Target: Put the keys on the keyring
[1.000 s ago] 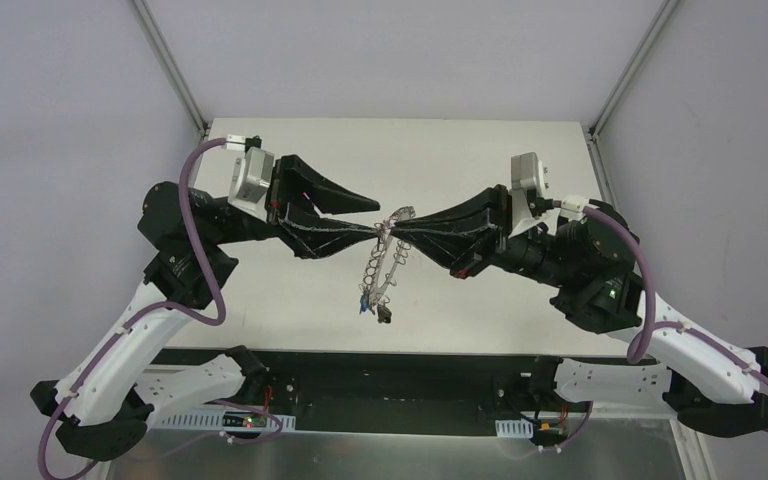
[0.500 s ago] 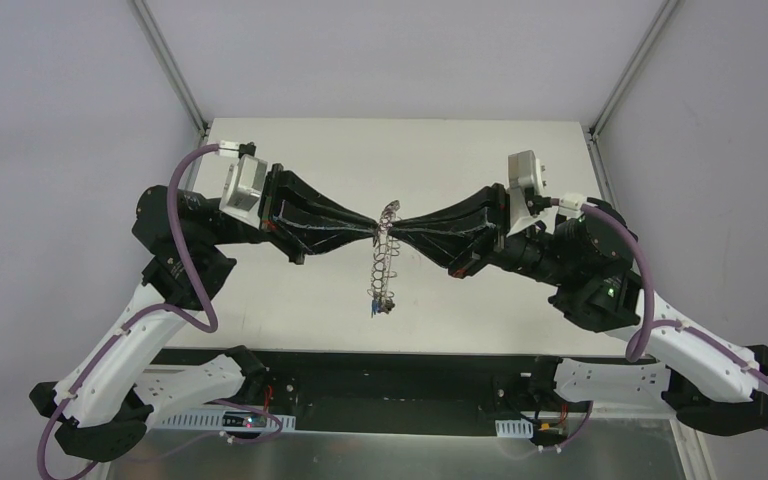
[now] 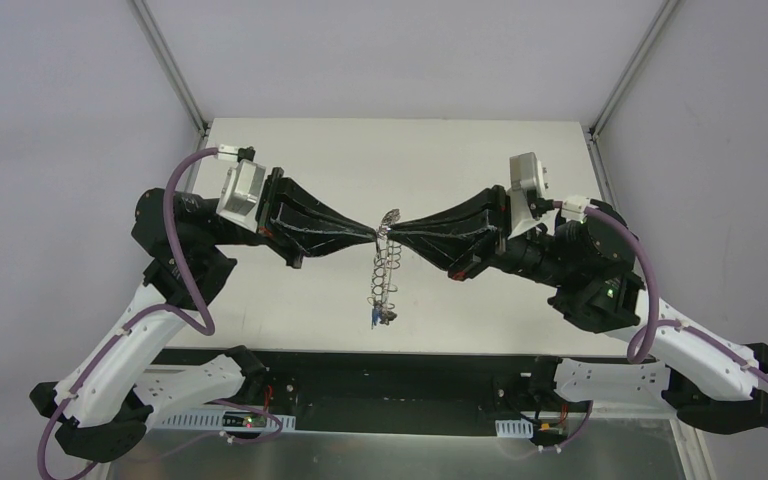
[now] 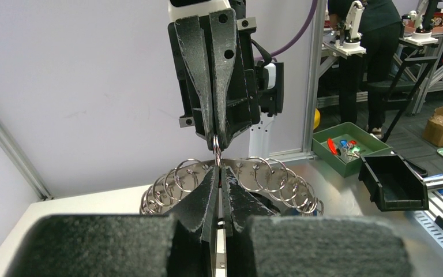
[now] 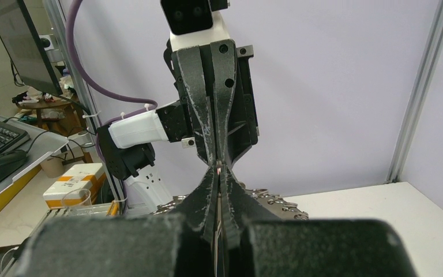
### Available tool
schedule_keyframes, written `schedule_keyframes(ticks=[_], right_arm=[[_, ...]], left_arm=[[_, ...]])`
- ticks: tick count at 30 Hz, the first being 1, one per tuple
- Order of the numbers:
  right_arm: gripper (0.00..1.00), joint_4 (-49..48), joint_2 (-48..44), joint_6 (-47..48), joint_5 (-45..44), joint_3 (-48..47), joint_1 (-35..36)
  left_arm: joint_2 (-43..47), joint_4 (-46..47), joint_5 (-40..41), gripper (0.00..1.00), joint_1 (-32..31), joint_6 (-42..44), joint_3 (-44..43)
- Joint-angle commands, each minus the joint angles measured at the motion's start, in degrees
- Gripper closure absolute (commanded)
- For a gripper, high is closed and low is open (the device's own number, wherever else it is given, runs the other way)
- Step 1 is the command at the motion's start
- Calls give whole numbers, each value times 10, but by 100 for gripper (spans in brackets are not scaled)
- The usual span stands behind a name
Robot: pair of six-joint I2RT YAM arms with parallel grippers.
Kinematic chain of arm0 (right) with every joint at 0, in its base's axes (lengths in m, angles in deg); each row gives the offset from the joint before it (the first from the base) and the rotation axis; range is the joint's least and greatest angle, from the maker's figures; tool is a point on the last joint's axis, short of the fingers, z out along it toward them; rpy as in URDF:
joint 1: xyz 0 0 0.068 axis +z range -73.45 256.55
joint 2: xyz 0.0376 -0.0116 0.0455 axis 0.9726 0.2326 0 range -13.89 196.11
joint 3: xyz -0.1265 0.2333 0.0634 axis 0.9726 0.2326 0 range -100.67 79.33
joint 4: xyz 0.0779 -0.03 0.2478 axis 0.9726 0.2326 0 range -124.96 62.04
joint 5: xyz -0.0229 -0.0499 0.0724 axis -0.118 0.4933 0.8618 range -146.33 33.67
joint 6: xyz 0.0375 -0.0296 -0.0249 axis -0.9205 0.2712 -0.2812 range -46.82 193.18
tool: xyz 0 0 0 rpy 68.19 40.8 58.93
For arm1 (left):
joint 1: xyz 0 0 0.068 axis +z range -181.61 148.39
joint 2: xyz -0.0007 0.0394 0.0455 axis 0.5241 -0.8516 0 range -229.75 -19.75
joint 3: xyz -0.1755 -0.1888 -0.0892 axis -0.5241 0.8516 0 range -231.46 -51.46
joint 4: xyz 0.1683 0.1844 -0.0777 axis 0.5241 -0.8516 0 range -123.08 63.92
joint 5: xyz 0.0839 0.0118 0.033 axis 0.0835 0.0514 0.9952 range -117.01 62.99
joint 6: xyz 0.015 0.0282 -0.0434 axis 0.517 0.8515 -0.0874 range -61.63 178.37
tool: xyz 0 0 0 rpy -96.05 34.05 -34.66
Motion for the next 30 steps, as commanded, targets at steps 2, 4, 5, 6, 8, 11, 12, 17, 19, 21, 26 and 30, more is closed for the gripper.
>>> schedule_keyframes(ticks=[2,4,5,6,8,11,12,17,19,21,26,30], right_arm=[[100,-87,-12,-6,-5,-17,3],[100,-89,-14,-6,-6,-16,4],[100,-90,-15,-8,-7,-16,4],[100,-91,-15,-8,-6,-16,4],[100,-92,-16,-8,-8,-16,5],[100,-95,-16,-8,-9,-16,6],[100,-96,-15,-8,-9,-15,7],[100,-104,-10,-9,-9,-15,8],[100,-105,-9,-9,-9,-15,9],[100,-107,-6,-9,-10,-16,10],[100,-111,-3,-10,-11,-17,11],[100,-115,-1,-10,-11,-18,12]], left_arm=[[10,28,-11,100,-5,-6,10],[10,28,-8,100,-6,-5,12],[11,28,-5,100,-6,-4,13],[11,28,-3,100,-6,-3,13],[12,28,-3,100,-5,-3,14],[12,28,-1,100,-6,-4,14],[12,28,0,100,-6,-4,14],[10,29,0,100,-6,-7,11],[7,35,-2,100,-6,-12,11],[4,42,-3,100,-5,-19,11],[-5,62,-14,100,-6,-40,9],[-9,75,-19,100,-6,-53,11]])
